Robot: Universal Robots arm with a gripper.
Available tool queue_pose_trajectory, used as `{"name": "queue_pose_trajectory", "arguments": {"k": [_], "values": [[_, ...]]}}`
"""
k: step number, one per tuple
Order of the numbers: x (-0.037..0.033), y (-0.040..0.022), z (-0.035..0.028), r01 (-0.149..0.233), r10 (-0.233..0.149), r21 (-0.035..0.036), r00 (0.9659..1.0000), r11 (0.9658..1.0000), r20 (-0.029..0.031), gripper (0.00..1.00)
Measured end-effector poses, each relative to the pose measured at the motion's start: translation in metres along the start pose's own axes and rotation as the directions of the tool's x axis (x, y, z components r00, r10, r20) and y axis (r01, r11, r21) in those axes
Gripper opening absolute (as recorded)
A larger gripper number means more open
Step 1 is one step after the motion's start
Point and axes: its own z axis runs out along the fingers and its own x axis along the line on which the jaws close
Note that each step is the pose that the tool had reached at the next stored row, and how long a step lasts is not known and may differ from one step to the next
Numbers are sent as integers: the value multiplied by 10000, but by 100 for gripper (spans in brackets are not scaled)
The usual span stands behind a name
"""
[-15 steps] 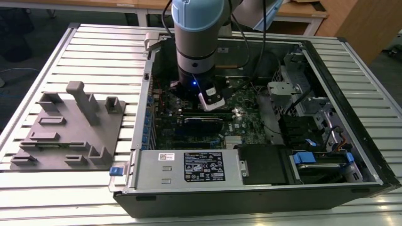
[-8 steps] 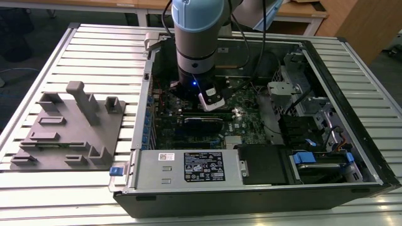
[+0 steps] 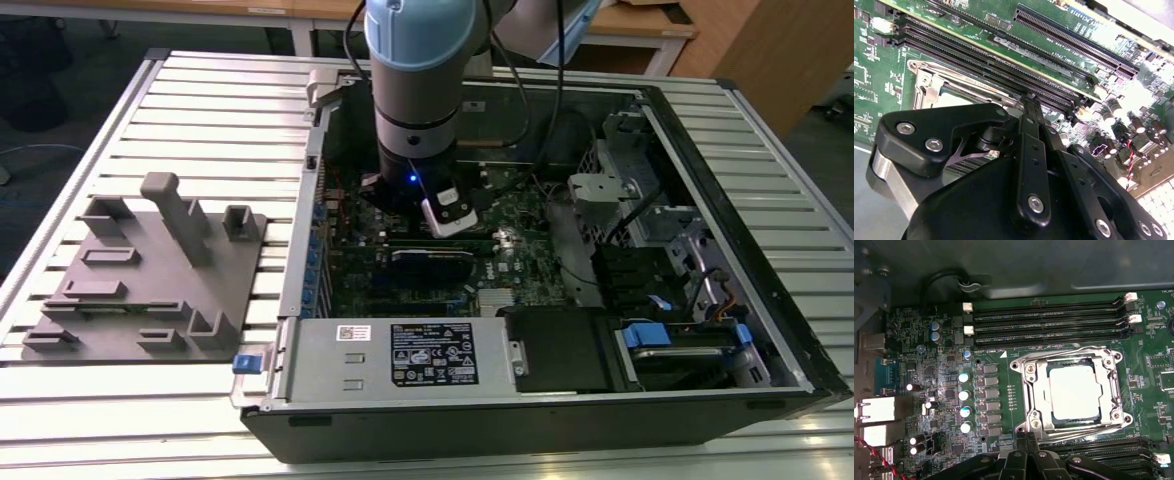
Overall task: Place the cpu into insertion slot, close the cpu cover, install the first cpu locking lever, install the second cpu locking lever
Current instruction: 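Install the second cpu locking lever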
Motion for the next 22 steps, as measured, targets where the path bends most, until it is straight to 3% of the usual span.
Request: {"name": "queue_pose_trajectory", "arguments": {"k": [22], "values": [[28,15,13,-1,1,-53,10000,10000,-4,11]]}}
